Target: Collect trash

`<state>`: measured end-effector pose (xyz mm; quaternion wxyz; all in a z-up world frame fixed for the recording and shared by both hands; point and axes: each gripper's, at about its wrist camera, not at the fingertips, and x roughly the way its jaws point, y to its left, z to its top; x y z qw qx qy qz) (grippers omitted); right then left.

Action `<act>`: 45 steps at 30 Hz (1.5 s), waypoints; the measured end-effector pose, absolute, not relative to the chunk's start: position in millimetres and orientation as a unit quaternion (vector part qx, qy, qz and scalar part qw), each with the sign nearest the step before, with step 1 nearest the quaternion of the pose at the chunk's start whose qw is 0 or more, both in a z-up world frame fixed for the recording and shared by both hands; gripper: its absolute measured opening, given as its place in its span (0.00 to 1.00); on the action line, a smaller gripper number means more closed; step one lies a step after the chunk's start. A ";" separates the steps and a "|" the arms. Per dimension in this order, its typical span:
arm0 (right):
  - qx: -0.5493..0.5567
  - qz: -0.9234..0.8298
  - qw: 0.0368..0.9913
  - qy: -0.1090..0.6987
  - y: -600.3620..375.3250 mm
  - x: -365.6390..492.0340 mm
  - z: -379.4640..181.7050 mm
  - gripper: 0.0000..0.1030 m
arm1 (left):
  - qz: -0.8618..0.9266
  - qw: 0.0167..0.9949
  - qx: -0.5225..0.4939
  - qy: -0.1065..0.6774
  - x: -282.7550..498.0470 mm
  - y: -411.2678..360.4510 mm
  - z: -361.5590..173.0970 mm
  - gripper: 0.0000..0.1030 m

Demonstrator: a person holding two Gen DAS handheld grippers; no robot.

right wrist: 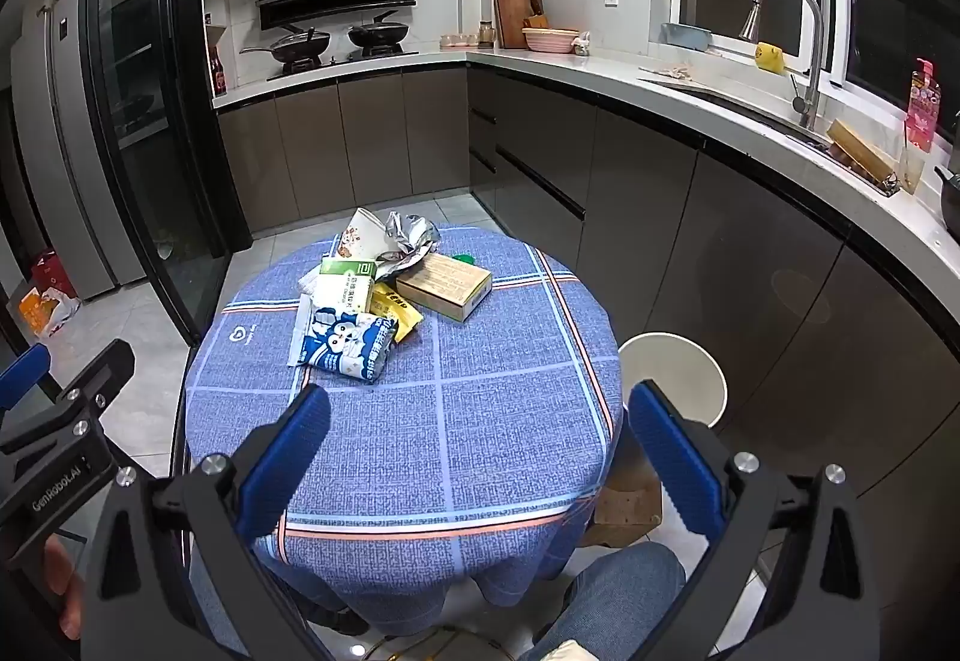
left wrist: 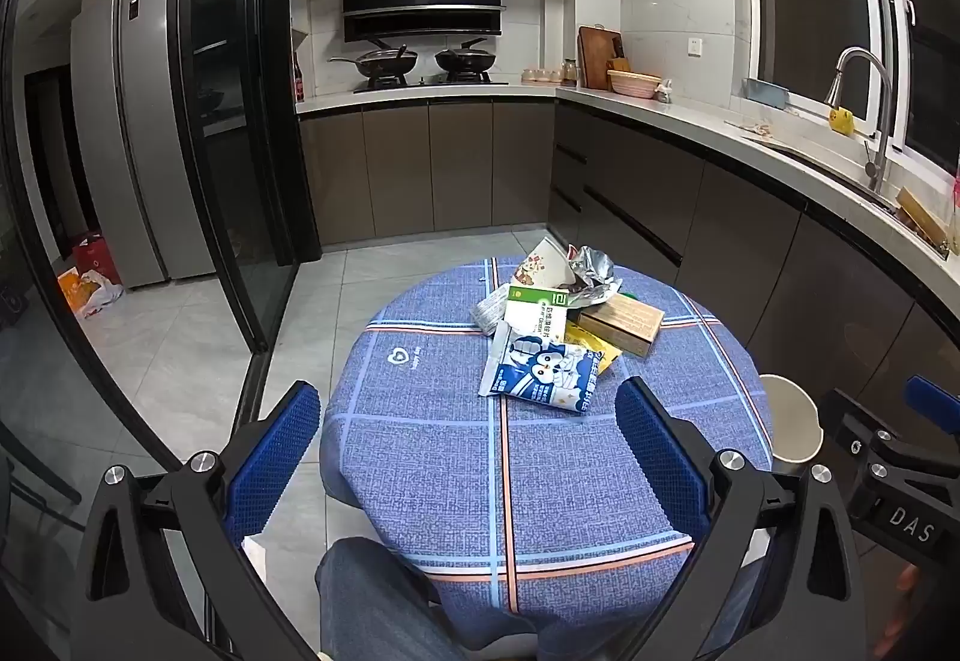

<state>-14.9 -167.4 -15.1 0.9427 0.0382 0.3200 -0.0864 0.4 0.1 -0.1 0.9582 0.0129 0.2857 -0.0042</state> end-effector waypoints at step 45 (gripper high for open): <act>0.036 -0.086 0.942 0.323 -164.9 -12.8 -17.7 0.97 | -0.008 0.958 0.012 0.286 0.4 1.3 1.2 0.92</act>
